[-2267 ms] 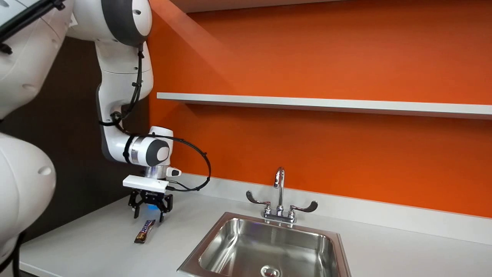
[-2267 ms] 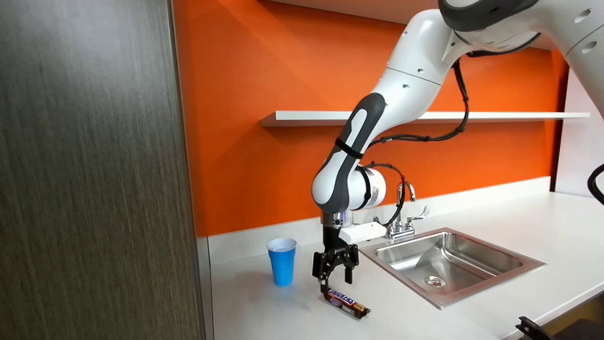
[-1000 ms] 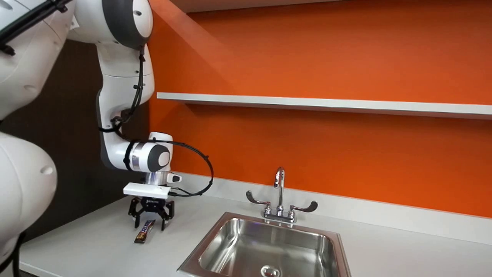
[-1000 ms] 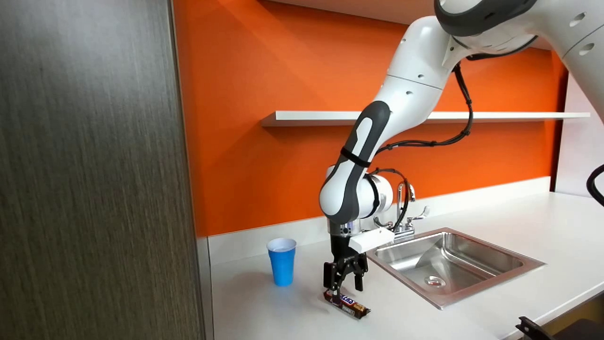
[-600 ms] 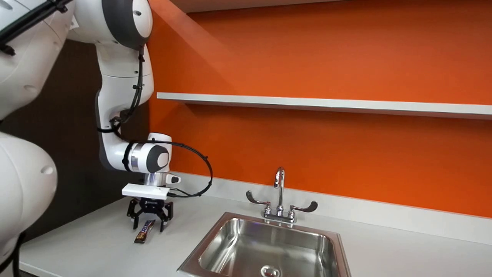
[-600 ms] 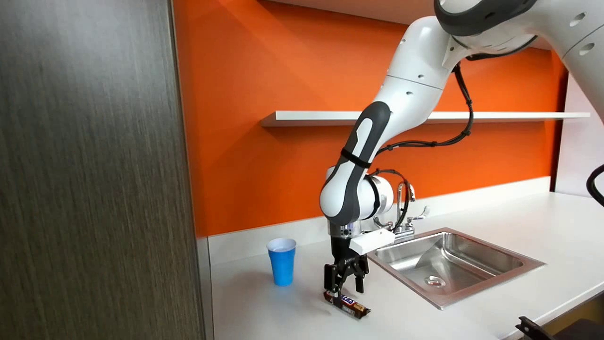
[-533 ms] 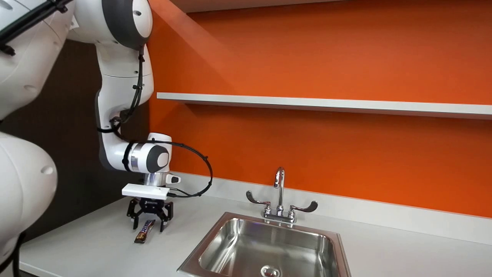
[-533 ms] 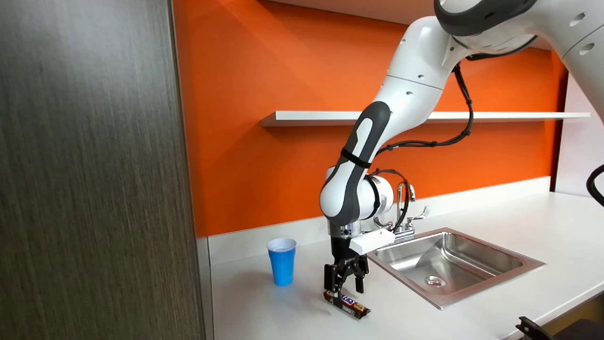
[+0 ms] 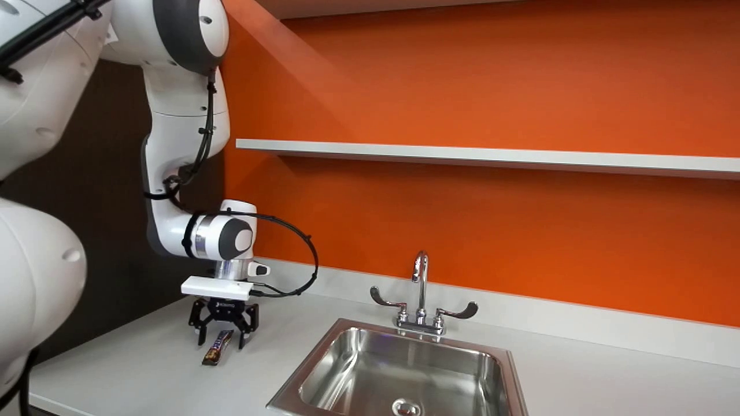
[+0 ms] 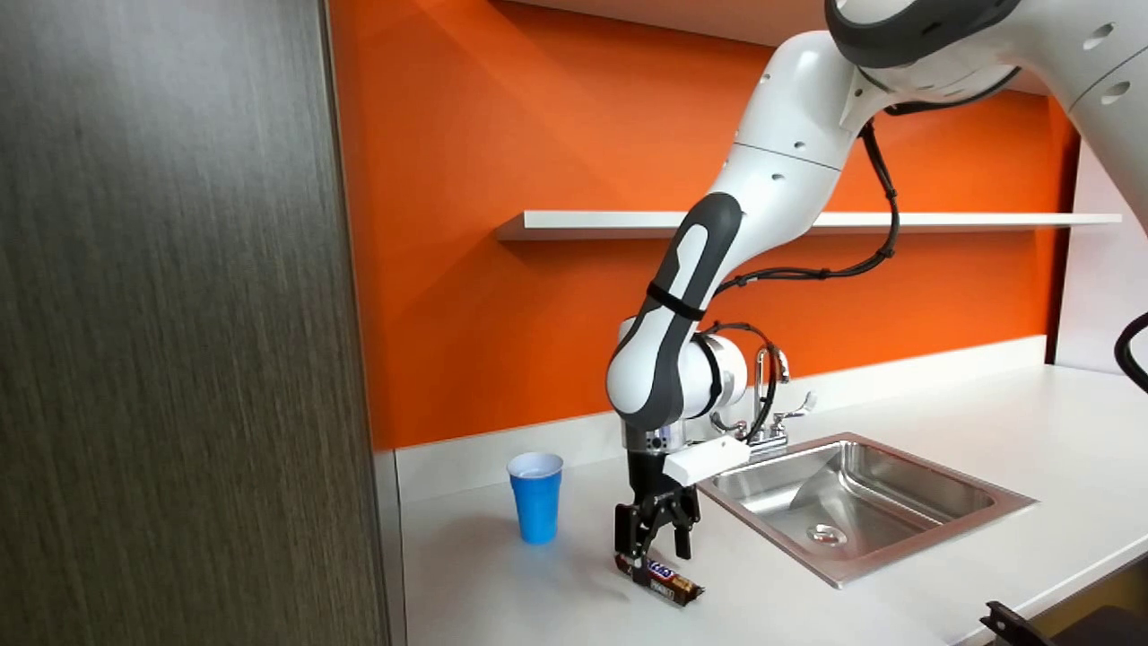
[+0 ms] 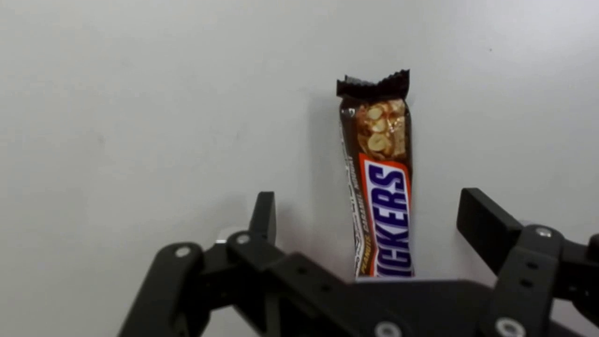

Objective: Pick up the object from the counter and place it on the shelf

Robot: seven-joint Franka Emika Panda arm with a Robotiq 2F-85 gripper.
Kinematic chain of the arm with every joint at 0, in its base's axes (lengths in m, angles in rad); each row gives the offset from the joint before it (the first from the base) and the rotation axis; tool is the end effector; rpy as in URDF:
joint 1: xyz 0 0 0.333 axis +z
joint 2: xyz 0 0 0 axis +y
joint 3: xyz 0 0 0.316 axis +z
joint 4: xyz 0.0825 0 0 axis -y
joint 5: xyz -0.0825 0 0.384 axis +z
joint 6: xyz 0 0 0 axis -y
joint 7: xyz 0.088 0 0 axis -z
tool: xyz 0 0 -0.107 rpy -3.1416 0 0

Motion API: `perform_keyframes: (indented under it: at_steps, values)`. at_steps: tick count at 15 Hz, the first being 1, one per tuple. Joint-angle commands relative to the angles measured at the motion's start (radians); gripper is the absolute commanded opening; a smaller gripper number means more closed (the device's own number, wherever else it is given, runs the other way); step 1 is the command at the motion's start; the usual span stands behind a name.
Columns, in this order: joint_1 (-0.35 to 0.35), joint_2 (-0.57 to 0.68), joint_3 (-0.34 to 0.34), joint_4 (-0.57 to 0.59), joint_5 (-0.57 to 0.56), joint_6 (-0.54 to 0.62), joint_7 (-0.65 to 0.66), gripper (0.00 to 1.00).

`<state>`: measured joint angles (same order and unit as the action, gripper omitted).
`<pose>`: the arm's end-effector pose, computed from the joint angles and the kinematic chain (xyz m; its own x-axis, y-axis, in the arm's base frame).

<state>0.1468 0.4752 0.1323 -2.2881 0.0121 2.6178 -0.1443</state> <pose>0.4879 0.1444 0.1334 0.9100 0.3933 -0.1311 0.3850 -0.9190 -0.0846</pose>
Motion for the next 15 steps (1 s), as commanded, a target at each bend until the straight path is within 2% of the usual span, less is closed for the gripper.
perform_keyframes:
  at_steps: [1,5,6,7,8,15]
  values:
    - [0.006,-0.006,0.004,0.001,-0.019,-0.018,0.034,1.00]
    - [0.012,-0.003,0.003,0.003,-0.021,-0.018,0.039,0.98]
    - [0.012,-0.002,0.003,0.004,-0.021,-0.020,0.038,0.73]
    - [0.013,-0.002,0.003,0.004,-0.021,-0.020,0.038,0.73]
    - [0.013,-0.002,0.003,0.004,-0.021,-0.020,0.038,0.68]
    - [0.017,0.008,0.002,0.009,-0.022,-0.024,0.042,0.12]
